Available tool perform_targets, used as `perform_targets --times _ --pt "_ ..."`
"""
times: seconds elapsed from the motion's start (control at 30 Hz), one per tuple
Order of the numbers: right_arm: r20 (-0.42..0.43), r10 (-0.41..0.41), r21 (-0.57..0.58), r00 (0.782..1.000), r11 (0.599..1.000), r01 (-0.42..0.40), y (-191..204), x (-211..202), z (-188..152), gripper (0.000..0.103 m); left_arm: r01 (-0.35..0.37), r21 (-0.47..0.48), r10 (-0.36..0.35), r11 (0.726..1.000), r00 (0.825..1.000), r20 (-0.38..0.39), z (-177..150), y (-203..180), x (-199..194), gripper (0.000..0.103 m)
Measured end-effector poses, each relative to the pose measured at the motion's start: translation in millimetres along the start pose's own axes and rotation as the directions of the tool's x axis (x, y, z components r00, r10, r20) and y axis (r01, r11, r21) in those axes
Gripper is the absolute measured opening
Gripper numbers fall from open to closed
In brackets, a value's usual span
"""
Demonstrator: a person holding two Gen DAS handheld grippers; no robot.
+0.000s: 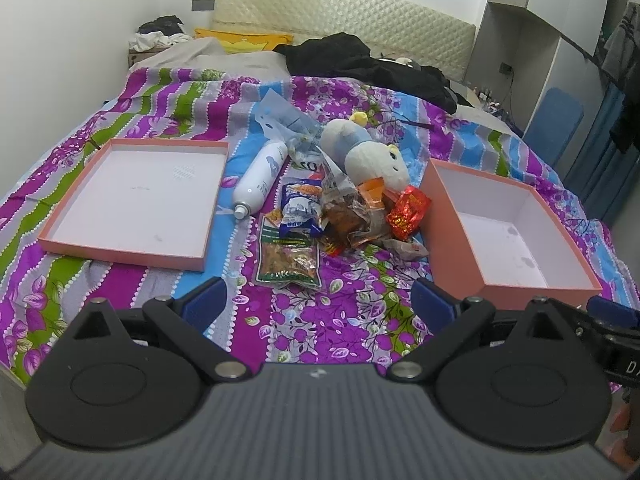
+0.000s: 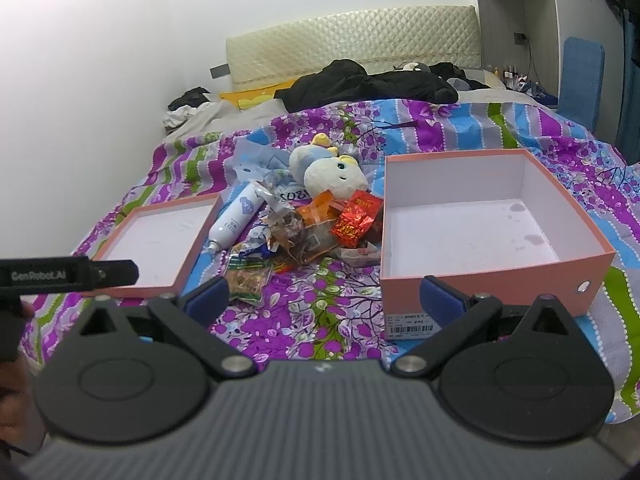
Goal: Organize snacks
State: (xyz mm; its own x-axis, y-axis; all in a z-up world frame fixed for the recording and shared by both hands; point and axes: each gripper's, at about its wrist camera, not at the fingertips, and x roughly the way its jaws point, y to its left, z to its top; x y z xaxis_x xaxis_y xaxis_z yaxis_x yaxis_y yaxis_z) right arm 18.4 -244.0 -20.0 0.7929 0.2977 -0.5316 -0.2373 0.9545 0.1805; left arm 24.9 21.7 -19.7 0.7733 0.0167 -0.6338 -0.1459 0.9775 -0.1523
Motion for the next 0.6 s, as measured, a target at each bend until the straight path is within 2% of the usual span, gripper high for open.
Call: perform_targets --times 0.6 --pt "0.002 -0.001 0.002 1.0 1.0 0.001 -0.4 0.4 -1.9 0.103 0.008 -0.004 -0.008 1.0 1.0 -0.018 0.9 0.5 4.8 0.1"
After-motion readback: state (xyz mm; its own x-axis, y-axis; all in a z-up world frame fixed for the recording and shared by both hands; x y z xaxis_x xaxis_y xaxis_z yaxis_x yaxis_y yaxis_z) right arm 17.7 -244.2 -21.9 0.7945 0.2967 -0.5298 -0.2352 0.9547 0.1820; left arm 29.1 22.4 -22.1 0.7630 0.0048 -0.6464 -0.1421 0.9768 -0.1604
